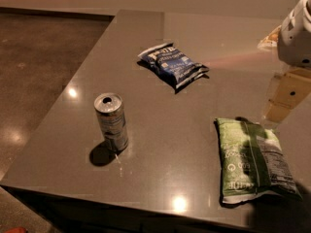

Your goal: Pick blue chip bag

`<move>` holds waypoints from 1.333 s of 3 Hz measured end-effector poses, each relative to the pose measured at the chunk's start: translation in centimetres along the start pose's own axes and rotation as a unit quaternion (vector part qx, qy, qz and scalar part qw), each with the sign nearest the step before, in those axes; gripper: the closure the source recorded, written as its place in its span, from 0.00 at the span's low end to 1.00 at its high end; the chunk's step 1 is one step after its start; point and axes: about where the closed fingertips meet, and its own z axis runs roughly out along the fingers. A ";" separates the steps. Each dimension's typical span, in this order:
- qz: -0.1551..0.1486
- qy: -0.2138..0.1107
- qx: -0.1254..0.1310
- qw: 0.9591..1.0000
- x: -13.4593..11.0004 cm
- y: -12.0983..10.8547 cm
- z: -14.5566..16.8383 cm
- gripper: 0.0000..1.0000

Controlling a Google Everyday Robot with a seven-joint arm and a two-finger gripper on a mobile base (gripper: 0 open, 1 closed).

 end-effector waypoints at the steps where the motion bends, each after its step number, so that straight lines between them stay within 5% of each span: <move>1: -0.001 -0.002 -0.002 1.000 -0.1 -0.1 0.0 0.00; 3: -0.009 -0.029 -0.033 0.999 -3.8 -3.3 2.1 0.00; 4: 0.013 -0.036 -0.044 0.998 -6.4 -5.7 4.0 0.00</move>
Offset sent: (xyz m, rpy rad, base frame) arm 0.0324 0.0231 -0.0048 0.0822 0.0730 0.0864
